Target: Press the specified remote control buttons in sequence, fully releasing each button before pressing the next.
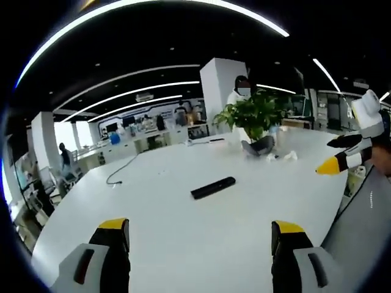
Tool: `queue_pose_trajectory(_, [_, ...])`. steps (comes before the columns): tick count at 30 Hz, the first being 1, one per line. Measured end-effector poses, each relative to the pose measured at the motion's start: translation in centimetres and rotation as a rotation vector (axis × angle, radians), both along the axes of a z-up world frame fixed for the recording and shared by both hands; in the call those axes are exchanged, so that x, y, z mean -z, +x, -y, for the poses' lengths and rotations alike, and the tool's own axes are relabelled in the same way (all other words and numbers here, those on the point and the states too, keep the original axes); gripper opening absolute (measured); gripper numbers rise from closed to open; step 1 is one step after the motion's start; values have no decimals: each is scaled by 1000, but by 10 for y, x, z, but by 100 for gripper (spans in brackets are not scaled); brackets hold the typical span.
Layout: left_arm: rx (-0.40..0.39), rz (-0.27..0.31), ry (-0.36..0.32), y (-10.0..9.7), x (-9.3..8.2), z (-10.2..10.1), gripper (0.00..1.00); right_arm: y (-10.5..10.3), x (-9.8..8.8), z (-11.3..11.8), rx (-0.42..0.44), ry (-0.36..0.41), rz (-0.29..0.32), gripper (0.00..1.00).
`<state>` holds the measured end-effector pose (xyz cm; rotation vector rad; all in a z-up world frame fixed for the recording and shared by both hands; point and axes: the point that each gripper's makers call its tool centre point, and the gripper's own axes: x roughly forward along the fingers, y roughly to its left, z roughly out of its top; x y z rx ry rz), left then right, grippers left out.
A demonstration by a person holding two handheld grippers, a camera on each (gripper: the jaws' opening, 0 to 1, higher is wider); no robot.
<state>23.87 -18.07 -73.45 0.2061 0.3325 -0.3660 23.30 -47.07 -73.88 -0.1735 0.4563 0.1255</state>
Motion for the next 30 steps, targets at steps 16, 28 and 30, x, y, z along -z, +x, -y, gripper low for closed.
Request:
queue_pose_trajectory(16, [-45, 12, -62, 3, -7, -9, 100, 0, 1, 0, 1, 0, -6, 96])
queue_pose_trajectory(28, [-46, 5, -60, 3, -6, -9, 100, 0, 2, 1, 4, -4, -8, 96])
queue_pose_trajectory(30, [-46, 1, -61, 3, -5, -9, 100, 0, 2, 0, 3, -2, -7, 97])
